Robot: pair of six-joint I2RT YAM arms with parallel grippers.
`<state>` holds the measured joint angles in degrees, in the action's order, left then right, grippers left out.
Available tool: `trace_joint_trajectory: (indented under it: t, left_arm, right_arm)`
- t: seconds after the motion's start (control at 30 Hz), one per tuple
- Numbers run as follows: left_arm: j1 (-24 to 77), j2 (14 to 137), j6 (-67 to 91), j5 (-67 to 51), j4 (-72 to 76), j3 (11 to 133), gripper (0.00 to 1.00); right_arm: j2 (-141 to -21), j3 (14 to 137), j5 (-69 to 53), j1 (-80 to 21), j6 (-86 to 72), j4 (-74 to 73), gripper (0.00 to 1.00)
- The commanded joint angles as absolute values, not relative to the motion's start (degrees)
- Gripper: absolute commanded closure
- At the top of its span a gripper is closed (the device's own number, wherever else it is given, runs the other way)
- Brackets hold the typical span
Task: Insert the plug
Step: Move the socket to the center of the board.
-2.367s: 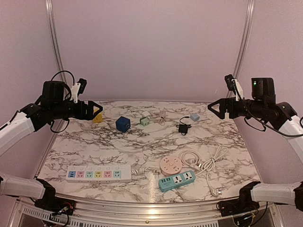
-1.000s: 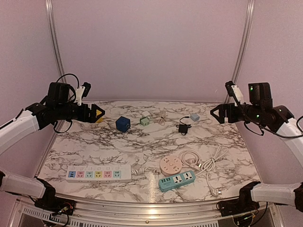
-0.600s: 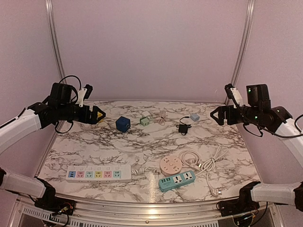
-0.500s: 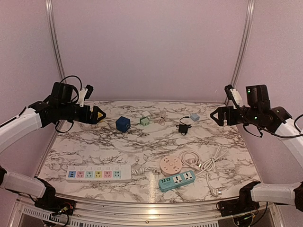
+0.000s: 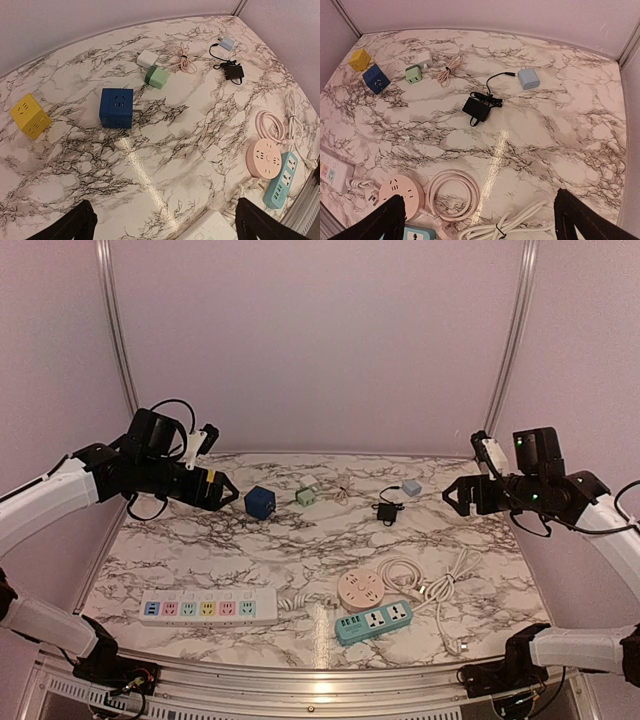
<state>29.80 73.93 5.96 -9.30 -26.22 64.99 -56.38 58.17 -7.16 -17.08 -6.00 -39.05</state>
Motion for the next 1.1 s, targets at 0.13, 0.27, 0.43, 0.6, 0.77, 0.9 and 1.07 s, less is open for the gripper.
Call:
trace_joint_trajectory:
  t: [0.13, 0.27, 0.43, 0.6, 0.77, 0.9, 1.07]
  left_arm:
    - [32.8, 75.93, 5.71, -7.3, -29.96, 66.71, 0.01]
    - [33.85, 76.34, 5.69, -7.76, -30.22, 66.84, 0.01]
    - [35.34, 76.65, 5.47, -8.11, -30.99, 66.97, 0.01]
    - [36.94, 77.86, 4.57, -8.51, -32.07, 67.57, 0.01]
    - [39.5, 79.93, 3.44, -9.94, -32.67, 68.14, 0.01]
    - [41.16, 81.82, 3.22, -9.94, -33.5, 69.01, 0.01]
    - [43.52, 83.91, 3.08, -8.9, -33.54, 69.39, 0.01]
  right_arm:
    - [-56.52, 57.34, -8.26, -16.58, -7.43, -38.58, 0.01]
    - [-56.47, 57.39, -8.41, -16.55, -7.3, -39.07, 0.01]
    - [-56.46, 57.05, -8.67, -16.59, -7.12, -39.28, 0.02]
    - [-56.5, 56.82, -8.77, -16.52, -7.09, -39.05, 0.02]
    - [-56.71, 56.7, -9.64, -16.57, -7.04, -39.34, 0.01]
    - [-56.17, 56.45, -9.83, -16.55, -6.95, -39.58, 0.01]
    - [-56.3, 55.89, -10.41, -16.57, -6.86, -39.45, 0.01]
